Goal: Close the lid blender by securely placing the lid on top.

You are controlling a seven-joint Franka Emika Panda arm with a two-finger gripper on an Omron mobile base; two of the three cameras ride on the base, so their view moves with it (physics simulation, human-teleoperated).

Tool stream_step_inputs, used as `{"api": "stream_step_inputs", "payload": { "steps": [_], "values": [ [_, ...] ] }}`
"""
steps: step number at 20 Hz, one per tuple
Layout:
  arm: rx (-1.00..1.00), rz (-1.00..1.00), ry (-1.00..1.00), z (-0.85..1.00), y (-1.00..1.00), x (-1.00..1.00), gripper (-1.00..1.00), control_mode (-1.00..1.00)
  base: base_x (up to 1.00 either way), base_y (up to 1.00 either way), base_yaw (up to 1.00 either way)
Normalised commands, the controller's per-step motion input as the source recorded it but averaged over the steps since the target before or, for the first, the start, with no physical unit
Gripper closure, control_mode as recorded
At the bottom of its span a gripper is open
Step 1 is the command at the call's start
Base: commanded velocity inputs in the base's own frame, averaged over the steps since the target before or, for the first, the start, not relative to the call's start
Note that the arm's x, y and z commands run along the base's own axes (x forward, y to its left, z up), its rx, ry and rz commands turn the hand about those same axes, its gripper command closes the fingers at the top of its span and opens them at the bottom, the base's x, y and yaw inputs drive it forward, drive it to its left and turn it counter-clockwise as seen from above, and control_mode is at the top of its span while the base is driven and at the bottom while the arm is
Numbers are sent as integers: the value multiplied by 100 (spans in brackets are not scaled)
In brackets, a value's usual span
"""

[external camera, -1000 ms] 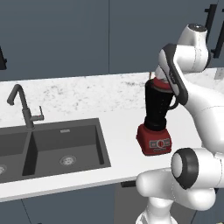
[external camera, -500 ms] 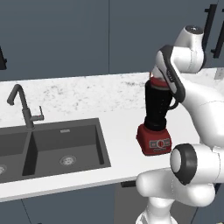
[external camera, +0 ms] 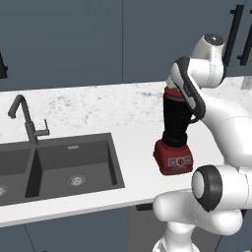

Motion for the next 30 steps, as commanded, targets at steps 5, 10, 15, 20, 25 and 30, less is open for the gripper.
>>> {"api": "stream_step_inputs", "payload": {
  "steps": [5, 10, 15, 20, 25, 30],
  "values": [
    [2, 0, -9, -12, 3, 18, 100, -100, 0, 0, 0],
    [2, 0, -1, -8, 0, 31, 100, -100, 0, 0, 0],
    [0, 1, 1, -15, 0, 10, 100, -100, 0, 0, 0],
    [1, 2, 2, -32, -4, 0, 100, -100, 0, 0, 0],
    [5, 0, 0, -37, -7, 0, 100, -100, 0, 0, 0],
    [2, 0, 0, -25, 0, 0, -100, -100, 0, 0, 0]
  ]
}}
